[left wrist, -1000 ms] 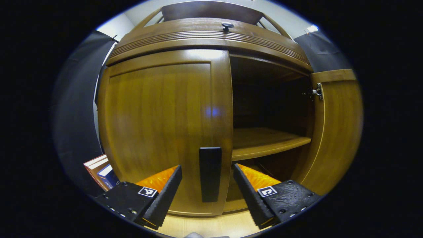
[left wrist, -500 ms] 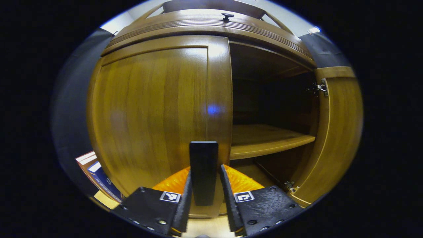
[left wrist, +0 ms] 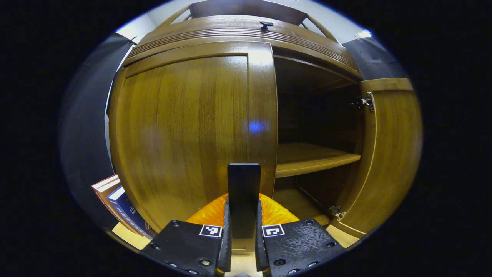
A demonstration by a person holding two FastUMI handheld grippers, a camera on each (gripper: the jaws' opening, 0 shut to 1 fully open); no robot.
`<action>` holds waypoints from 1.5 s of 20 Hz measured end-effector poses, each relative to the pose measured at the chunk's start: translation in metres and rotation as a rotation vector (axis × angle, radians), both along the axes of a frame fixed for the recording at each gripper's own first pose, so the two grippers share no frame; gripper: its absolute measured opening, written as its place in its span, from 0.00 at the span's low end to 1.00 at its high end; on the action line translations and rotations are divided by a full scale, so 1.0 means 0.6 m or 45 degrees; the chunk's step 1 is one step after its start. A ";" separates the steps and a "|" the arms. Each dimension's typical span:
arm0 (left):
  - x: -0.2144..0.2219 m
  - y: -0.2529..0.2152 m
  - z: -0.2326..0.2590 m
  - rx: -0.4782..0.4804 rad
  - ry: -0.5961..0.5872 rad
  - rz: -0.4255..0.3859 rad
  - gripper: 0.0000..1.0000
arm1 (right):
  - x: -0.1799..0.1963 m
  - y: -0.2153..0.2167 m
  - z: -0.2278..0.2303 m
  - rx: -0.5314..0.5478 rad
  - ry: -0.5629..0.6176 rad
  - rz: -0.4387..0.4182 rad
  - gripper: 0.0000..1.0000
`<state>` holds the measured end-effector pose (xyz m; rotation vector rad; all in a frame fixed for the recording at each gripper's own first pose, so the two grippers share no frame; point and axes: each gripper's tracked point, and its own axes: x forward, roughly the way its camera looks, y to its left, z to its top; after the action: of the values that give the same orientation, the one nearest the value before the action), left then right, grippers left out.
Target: Open the right door of the double-door shoe cabinet with the right hand, and open the left door with the left hand.
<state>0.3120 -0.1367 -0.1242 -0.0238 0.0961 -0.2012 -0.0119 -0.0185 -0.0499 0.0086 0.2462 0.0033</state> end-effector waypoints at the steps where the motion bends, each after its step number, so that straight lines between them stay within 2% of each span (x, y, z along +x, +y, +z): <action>1: -0.013 0.003 0.000 0.001 -0.006 -0.009 0.23 | -0.002 0.005 -0.003 0.003 0.001 0.007 1.00; 10: -0.118 0.053 -0.002 -0.020 -0.013 -0.042 0.23 | -0.037 0.026 0.006 0.021 -0.014 0.057 1.00; 18: -0.189 0.113 -0.004 -0.028 -0.010 -0.012 0.23 | -0.048 0.044 0.003 0.041 -0.017 0.083 1.00; 28: -0.260 0.218 -0.009 -0.004 -0.023 0.055 0.23 | -0.037 0.091 -0.008 0.046 0.008 0.173 1.00; 29: -0.265 0.230 -0.009 0.004 -0.024 0.076 0.31 | -0.037 0.096 -0.010 0.047 0.011 0.184 1.00; 30: -0.269 0.241 -0.009 0.004 -0.022 0.095 0.31 | -0.035 0.103 -0.010 0.046 0.014 0.195 1.00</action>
<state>0.1504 0.0077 -0.1297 -0.0227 0.0779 -0.1268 -0.0328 0.0434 -0.0561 0.0256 0.2573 0.1602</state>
